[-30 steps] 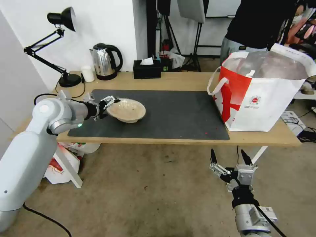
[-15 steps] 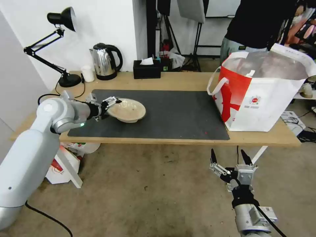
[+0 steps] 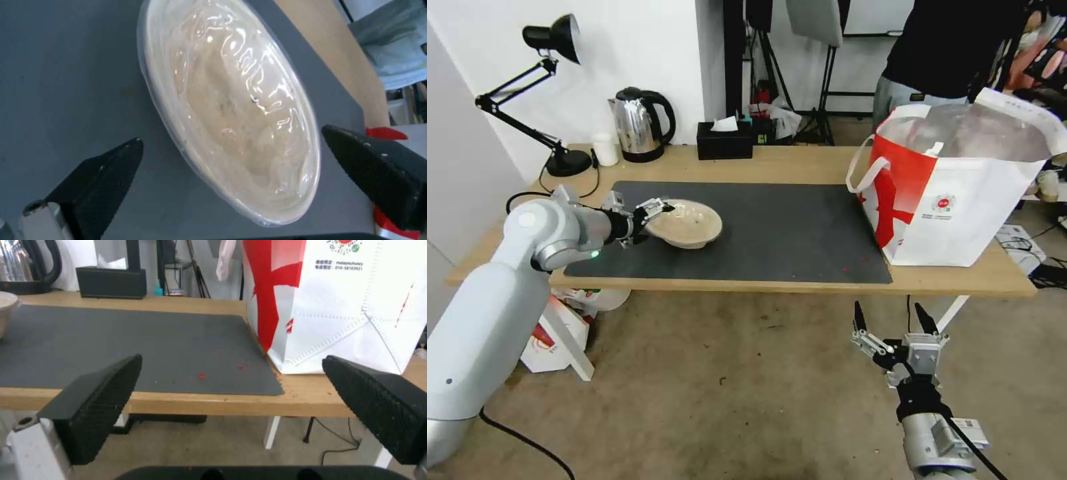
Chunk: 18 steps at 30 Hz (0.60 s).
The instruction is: Pick up the trash from the table and place it into the takeout bag.
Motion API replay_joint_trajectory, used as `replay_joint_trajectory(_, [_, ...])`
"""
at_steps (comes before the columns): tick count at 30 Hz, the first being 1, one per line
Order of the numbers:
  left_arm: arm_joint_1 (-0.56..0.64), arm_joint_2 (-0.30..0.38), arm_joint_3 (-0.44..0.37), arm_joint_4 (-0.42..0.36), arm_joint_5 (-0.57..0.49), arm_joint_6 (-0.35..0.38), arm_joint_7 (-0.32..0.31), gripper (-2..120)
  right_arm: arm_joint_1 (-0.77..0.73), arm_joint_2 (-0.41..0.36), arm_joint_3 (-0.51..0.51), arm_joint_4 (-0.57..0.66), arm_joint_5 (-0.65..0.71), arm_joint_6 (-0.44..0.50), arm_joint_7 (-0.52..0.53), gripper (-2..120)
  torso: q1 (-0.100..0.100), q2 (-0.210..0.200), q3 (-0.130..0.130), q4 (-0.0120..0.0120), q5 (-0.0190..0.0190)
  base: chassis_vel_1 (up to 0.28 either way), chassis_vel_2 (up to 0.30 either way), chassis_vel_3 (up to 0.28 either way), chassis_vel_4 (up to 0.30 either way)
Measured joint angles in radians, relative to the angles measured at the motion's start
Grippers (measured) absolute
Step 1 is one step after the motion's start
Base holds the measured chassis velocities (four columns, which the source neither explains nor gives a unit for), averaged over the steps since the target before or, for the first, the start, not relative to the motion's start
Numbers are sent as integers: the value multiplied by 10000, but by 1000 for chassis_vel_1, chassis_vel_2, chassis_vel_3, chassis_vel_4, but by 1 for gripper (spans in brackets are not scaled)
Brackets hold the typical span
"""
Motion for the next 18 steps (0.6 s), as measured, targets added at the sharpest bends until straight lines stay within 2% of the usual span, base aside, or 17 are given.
replay_joint_trajectory(7, [-69, -55, 73, 73, -52, 28, -205, 100, 0, 0, 0, 0, 0, 0, 0, 100, 0, 0, 0, 0, 0, 0, 0, 0, 0])
replay_joint_trajectory(18, [-240, -254, 136, 500, -52, 30, -170, 100, 0, 0, 0, 0, 0, 0, 0, 100, -1, 0, 1, 0, 0, 0, 0, 0, 0])
